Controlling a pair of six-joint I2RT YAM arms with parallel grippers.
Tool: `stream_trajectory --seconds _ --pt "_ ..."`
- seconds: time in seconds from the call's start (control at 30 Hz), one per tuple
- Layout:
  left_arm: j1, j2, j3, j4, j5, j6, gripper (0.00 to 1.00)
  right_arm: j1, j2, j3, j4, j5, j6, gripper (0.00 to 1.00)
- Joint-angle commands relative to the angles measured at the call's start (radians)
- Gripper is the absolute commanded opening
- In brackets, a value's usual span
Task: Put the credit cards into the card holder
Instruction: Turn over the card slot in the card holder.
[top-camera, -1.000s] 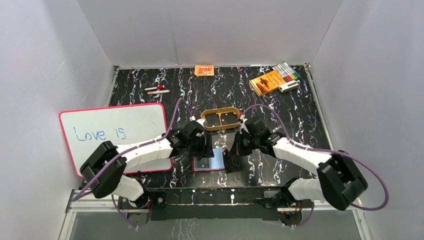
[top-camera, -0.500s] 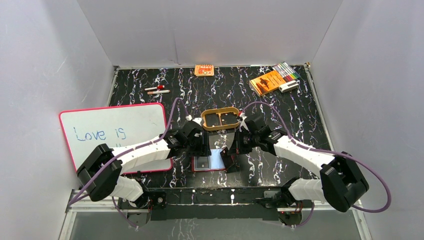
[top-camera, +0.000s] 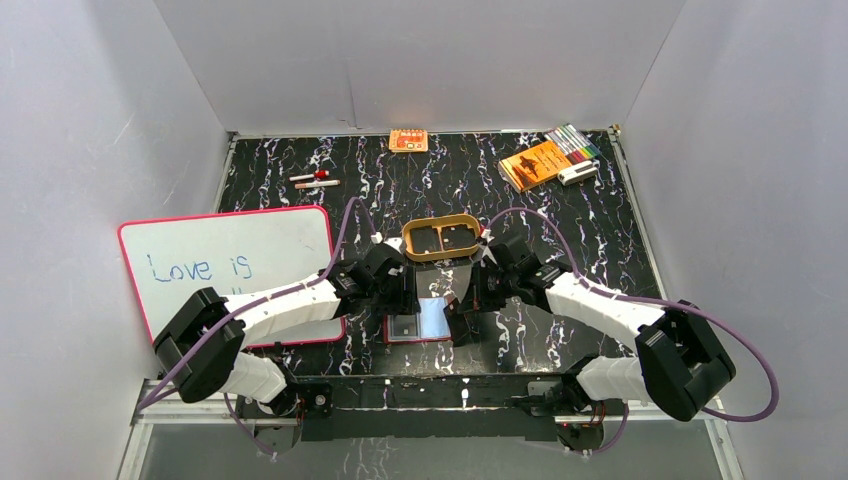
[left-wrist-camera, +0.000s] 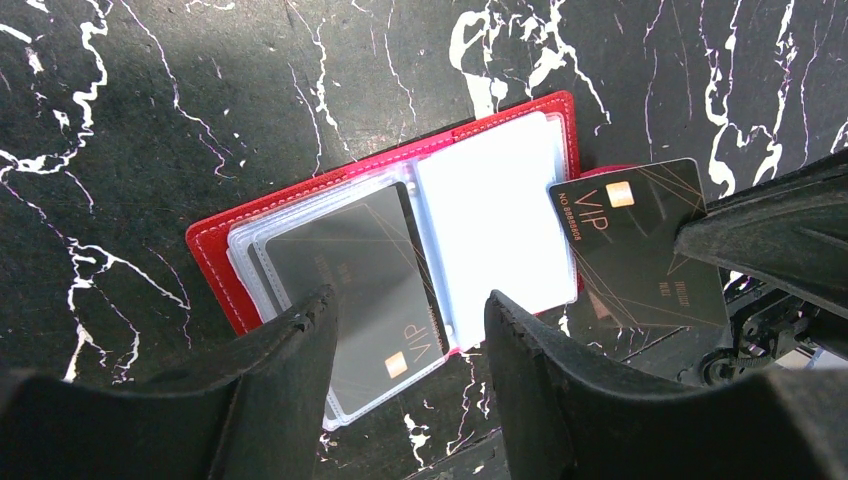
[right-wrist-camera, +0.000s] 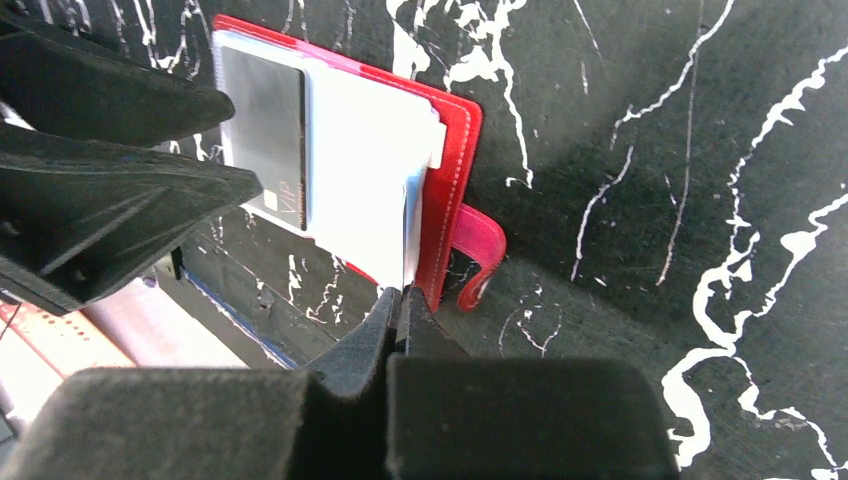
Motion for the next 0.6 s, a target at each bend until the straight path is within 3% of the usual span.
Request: stream_trajectory --seconds 0.0,0.57 --pt "-0.002 -0.029 -0.013 -0.011 -0.016 -0.001 0.53 0.004 -0.005 -0.018 -0.015 0.032 0.002 0.0" --pt "-0.002 -0.024 -0.019 -0.01 -0.016 -0.006 0.52 0.003 -0.024 -0.034 -0.009 0.043 0.014 0.0"
